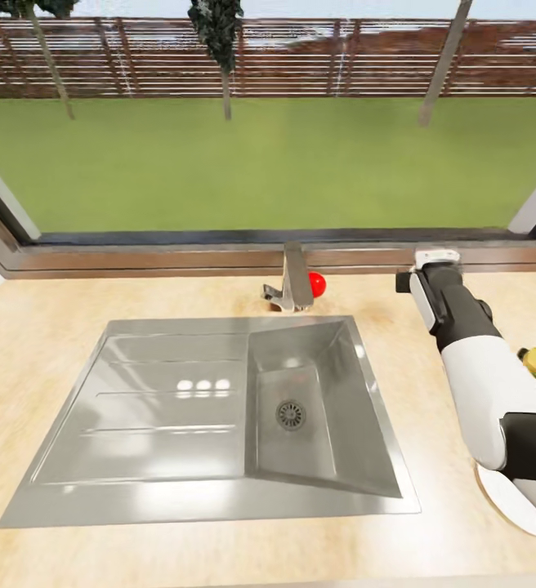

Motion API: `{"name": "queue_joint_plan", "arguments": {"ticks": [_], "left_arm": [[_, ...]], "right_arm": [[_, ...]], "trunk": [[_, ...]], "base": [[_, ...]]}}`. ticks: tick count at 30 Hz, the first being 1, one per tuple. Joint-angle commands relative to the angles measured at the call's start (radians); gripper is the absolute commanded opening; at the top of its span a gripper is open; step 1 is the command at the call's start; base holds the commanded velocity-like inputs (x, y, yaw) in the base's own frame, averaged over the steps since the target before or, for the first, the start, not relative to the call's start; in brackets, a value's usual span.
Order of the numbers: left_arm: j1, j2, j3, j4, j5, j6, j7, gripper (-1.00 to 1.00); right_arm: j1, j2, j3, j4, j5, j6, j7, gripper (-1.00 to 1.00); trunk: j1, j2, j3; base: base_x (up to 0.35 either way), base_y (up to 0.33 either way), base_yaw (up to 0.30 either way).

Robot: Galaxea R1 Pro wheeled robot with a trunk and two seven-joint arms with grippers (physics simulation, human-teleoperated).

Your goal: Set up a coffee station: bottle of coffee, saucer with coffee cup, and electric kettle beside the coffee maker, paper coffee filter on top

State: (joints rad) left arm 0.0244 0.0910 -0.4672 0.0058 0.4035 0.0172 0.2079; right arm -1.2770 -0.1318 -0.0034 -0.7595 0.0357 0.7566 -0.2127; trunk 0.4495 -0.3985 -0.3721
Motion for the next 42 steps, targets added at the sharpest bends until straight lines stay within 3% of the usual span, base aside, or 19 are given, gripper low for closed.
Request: {"name": "queue_joint_plan", "arguments": {"ticks": [1, 7, 13, 15, 17, 20, 24, 31, 42], "left_arm": [[0.0, 0.0, -0.01, -0.001, 0.008, 0.002, 0.003, 1.0], [0.0, 0.001, -0.011, -0.001, 0.008, 0.003, 0.002, 1.0], [0.0, 0.0, -0.013, -0.005, 0.008, 0.0, 0.002, 1.0], [0.0, -0.002, -0.014, -0.011, 0.008, -0.001, 0.002, 1.0], [0.0, -0.003, -0.013, -0.013, 0.008, -0.001, 0.002, 1.0], [-0.004, -0.005, -0.013, -0.016, 0.008, -0.003, 0.002, 1.0], [-0.007, -0.005, -0.012, -0.016, 0.009, -0.004, 0.002, 1.0], [-0.008, -0.004, -0.011, -0.017, 0.009, -0.036, 0.003, 1.0], [-0.01, -0.005, -0.007, -0.042, 0.012, -0.046, 0.004, 1.0]], "right_arm": [[0.021, 0.001, 0.0, -0.025, 0.004, -0.011, 0.0, -1.0], [0.154, 0.001, -0.001, -0.238, 0.002, -0.055, 0.0, -1.0], [0.42, 0.005, 0.0, -0.621, 0.001, -0.061, -0.001, -1.0], [0.554, 0.026, 0.0, -0.735, 0.0, -0.063, 0.0, -1.0], [0.576, 0.041, 0.0, -0.745, -0.001, -0.065, 0.001, -1.0], [0.623, 0.091, 0.002, -0.751, -0.001, -0.11, 0.001, -1.0], [0.643, 0.118, 0.008, -0.753, -0.001, -0.179, 0.001, -1.0], [0.664, 0.126, 0.019, -0.752, 0.0, -0.215, 0.001, -1.0], [0.674, 0.128, 0.14, -0.751, 0.0, -0.218, 0.0, -1.0]], "trunk": [[0.001, -0.002, 0.0], [0.001, -0.002, 0.01], [0.001, -0.002, 0.019], [0.001, -0.002, 0.022], [0.001, -0.002, 0.025], [0.001, -0.002, 0.03], [0.001, -0.002, 0.036], [0.001, -0.002, 0.047], [0.001, -0.002, 0.064]], "base": [[0.0, 0.0, 0.0], [0.0, 0.0, 0.0], [0.0, 0.0, 0.0], [0.0, 0.0, 0.0], [0.0, 0.0, 0.0], [0.0, 0.0, 0.0], [0.0, 0.0, 0.0], [0.0, 0.0, 0.0], [0.0, 0.0, 0.0]]}}
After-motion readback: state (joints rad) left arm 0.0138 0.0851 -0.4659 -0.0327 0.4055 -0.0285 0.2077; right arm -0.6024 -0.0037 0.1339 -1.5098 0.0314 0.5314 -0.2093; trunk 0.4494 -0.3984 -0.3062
